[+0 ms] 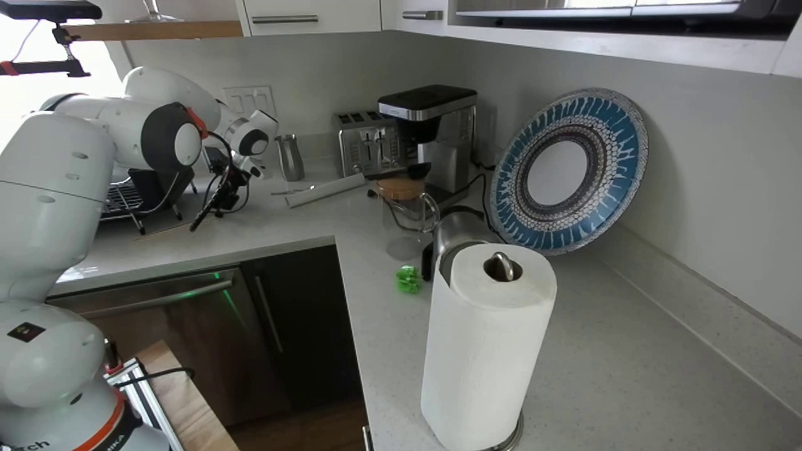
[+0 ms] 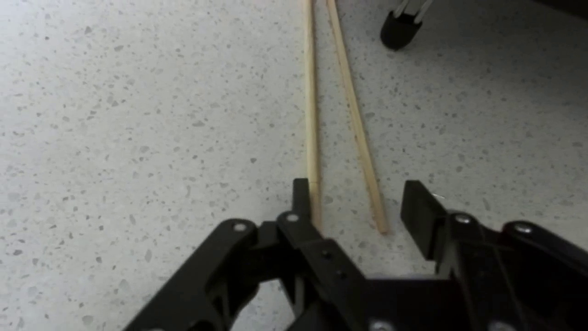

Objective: Put the wooden stick onto the coffee maker

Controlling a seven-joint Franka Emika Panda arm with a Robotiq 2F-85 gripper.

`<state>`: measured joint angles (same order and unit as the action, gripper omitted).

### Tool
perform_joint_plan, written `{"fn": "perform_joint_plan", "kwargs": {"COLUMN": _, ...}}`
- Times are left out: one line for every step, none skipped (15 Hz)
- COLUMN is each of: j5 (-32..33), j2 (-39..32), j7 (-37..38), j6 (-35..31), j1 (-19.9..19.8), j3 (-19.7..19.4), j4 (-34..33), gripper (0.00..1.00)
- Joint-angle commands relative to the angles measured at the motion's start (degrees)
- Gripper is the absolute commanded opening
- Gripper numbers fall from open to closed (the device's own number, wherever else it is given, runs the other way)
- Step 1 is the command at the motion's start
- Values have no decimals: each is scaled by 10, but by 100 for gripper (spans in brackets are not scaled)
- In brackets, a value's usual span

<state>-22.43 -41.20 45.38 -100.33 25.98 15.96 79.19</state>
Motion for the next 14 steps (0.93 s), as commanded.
{"fn": "perform_joint_plan", "kwargs": {"j5": -3, "j2": -19, "j7": -1, "j6": 23, "j1": 4, "j3": -6, "j4": -26, "gripper": 24}}
{"fn": "perform_joint_plan", "kwargs": {"j5": -4, "j2": -21, "j7": 0, "j6": 26, "j1": 4, "j3": -7, "j4": -29, "gripper": 17}}
{"fn": "perform_joint_plan", "kwargs": {"j5": -4, "j2": -23, "j7": 0, "j6": 29, "j1": 4, "j3": -7, "j4": -32, "gripper": 8}}
{"fn": "perform_joint_plan", "kwargs": {"j5": -4, "j2": -25, "j7": 0, "j6": 32, "j1": 4, "j3": -7, "j4": -35, "gripper": 1}}
{"fn": "perform_joint_plan", "kwargs": {"j5": -5, "j2": -26, "j7": -1, "j6": 34, "j1": 4, "j3": -7, "j4": -37, "gripper": 0}}
{"fn": "perform_joint_plan", "kwargs": {"j5": -7, "j2": -26, "j7": -1, "j6": 36, "j1": 4, "j3": -7, "j4": -39, "gripper": 0}}
{"fn": "perform_joint_plan", "kwargs": {"j5": -7, "j2": -26, "j7": -1, "j6": 36, "j1": 4, "j3": -7, "j4": -41, "gripper": 3}}
{"fn": "perform_joint_plan", "kwargs": {"j5": -8, "j2": -27, "j7": -2, "j6": 36, "j1": 3, "j3": -7, "j4": -42, "gripper": 2}}
{"fn": "perform_joint_plan", "kwargs": {"j5": -11, "j2": -26, "j7": -4, "j6": 36, "j1": 1, "j3": -6, "j4": -41, "gripper": 0}}
{"fn": "perform_joint_plan", "kwargs": {"j5": -15, "j2": -20, "j7": -9, "j6": 33, "j1": -2, "j3": -5, "j4": -38, "gripper": 0}}
{"fn": "perform_joint_plan", "kwargs": {"j5": -19, "j2": -13, "j7": -14, "j6": 27, "j1": -5, "j3": -4, "j4": -31, "gripper": 1}}
{"fn": "perform_joint_plan", "kwargs": {"j5": -20, "j2": -5, "j7": -15, "j6": 30, "j1": -8, "j3": -4, "j4": -24, "gripper": 0}}
{"fn": "perform_joint_plan", "kwargs": {"j5": -18, "j2": -3, "j7": -19, "j6": 39, "j1": -8, "j3": -3, "j4": -24, "gripper": 0}}
{"fn": "perform_joint_plan", "kwargs": {"j5": -13, "j2": 1, "j7": -23, "j6": 37, "j1": -4, "j3": -3, "j4": -23, "gripper": 26}}
